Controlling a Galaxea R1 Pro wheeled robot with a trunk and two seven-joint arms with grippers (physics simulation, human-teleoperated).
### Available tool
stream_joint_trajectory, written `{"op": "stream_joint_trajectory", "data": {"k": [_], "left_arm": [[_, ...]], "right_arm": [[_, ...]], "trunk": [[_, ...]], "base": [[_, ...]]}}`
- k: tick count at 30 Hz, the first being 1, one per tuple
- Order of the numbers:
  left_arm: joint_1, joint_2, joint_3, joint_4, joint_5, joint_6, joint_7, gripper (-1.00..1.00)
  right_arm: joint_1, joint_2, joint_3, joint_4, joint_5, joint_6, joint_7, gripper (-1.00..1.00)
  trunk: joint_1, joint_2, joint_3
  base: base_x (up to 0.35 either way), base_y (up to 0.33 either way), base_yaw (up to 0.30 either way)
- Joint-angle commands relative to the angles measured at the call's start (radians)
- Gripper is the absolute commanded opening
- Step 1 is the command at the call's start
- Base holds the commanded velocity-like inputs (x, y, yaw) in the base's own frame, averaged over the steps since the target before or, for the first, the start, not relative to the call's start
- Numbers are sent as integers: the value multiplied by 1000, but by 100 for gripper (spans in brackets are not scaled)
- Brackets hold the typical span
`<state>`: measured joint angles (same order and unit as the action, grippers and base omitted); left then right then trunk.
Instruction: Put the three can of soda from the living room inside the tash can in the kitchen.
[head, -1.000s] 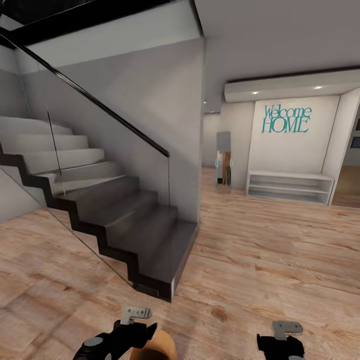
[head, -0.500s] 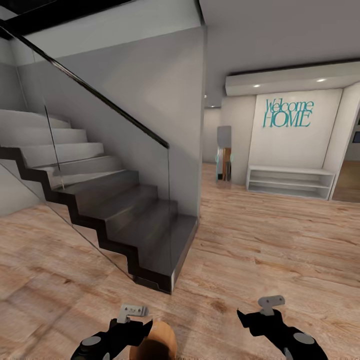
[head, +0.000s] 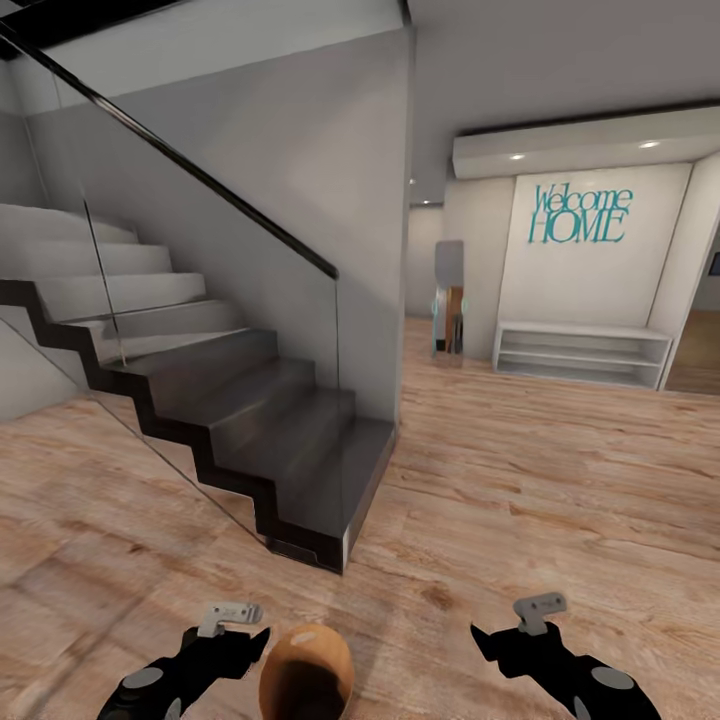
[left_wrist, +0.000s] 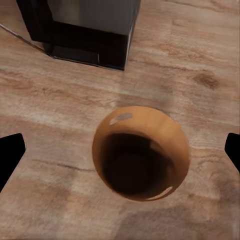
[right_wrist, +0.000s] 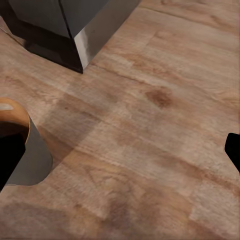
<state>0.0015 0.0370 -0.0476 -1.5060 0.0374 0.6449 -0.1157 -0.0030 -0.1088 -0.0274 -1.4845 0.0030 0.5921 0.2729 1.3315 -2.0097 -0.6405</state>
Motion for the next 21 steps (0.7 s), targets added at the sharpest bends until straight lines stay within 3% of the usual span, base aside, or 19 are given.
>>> {"op": "stream_joint_trajectory", "data": {"k": [1,6,11,13,15,21], "left_arm": [[0,2,12,-1,3,0,-4,100],[0,21,28,0,5,-1,-36,100],[0,62,33,2,7,-1,-78,100],[0,93,36,3,8,-1,-112,100],[0,115,60,3,10,-1,-154,100],[0,120,70,3,11,-5,-169,100]], "right_arm": [[0,0,0,0,0,0,4,100],[0,0,0,1,0,0,8,100],[0,0,0,1,-1,0,10,100],[0,0,0,1,-2,0,15,100],[0,0,-2,1,1,0,50,100],[0,0,-5,1,2,0,74,100]], "trunk": [[4,-7,-5],[23,-42,-29],[42,-77,-53],[50,-91,-62],[58,-105,-72],[81,-147,-100]], "base": [[0,0,0],[0,0,0],[0,0,0],[0,0,0],[0,0,0],[0,0,0]]}}
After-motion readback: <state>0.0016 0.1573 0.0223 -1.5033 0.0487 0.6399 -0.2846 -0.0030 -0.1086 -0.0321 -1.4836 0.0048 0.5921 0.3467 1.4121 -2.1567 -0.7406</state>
